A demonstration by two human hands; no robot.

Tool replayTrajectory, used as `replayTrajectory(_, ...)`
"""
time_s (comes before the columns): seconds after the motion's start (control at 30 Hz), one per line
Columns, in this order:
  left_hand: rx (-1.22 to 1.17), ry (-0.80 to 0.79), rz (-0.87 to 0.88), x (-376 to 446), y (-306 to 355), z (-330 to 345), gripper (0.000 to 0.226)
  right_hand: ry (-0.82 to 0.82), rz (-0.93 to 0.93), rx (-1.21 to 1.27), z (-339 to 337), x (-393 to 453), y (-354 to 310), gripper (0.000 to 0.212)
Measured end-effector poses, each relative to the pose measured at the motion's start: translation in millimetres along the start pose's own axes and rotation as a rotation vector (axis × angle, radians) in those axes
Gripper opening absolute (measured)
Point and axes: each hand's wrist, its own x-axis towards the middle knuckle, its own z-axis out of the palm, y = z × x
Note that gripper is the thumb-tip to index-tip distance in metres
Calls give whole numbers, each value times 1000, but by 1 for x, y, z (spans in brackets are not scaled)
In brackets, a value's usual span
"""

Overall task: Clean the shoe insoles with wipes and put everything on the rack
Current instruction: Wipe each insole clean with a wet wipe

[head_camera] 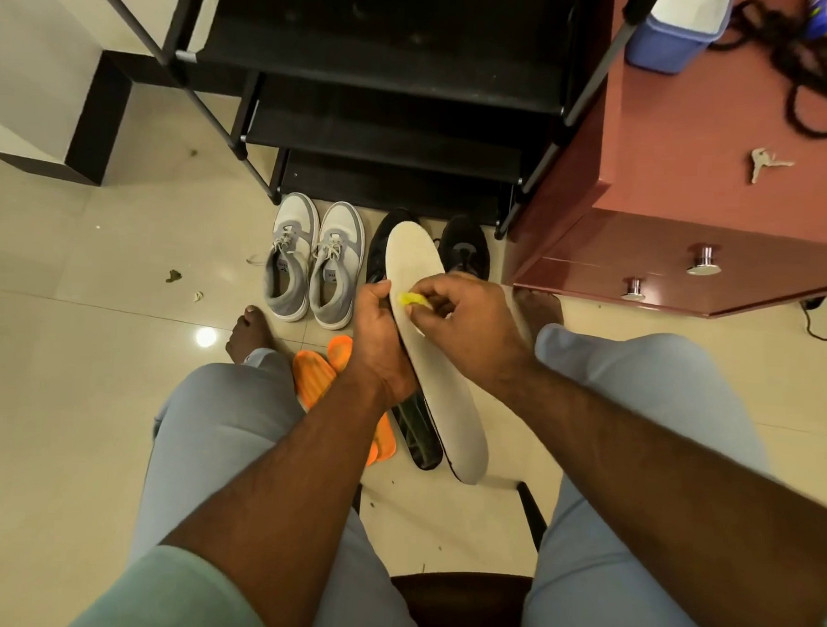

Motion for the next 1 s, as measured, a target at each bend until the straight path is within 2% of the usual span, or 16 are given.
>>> replayTrajectory(0.07,-14,15,2,-1,0,2,55,11,13,28,-1,1,-1,20)
replayTrajectory(0.2,0,59,34,-2,0,6,53,91,211,98,-6,16,19,10)
replayTrajectory(0.27,12,75,34,-1,0,5,53,104,248,98,-8,18,25,8)
replayTrajectory(0.33,16,72,25,-1,-1,6,53,63,206,129,-8,14,18,10)
replayTrajectory(0.47,37,50,6,-6,-1,10,50,-7,-15,73,-1,3,-6,16)
replayTrajectory(0.63,178,120,3,-7,-4,10,54,80,212,79,-5,21,24,9)
replayTrajectory(0.7,188,127,-5,-5,-5,10,55,75,246,63,-6,23,29,8)
replayTrajectory(0.83,108,94,38,-4,-2,9,49,14,32,117,1,9,2,16)
replayTrajectory(0.9,93,82,36,-5,-2,9,48,37,-75,79,8,6,-6,16)
replayTrajectory(1.0,113,107,43,-6,-2,11,49,78,37,45,8,15,9,19)
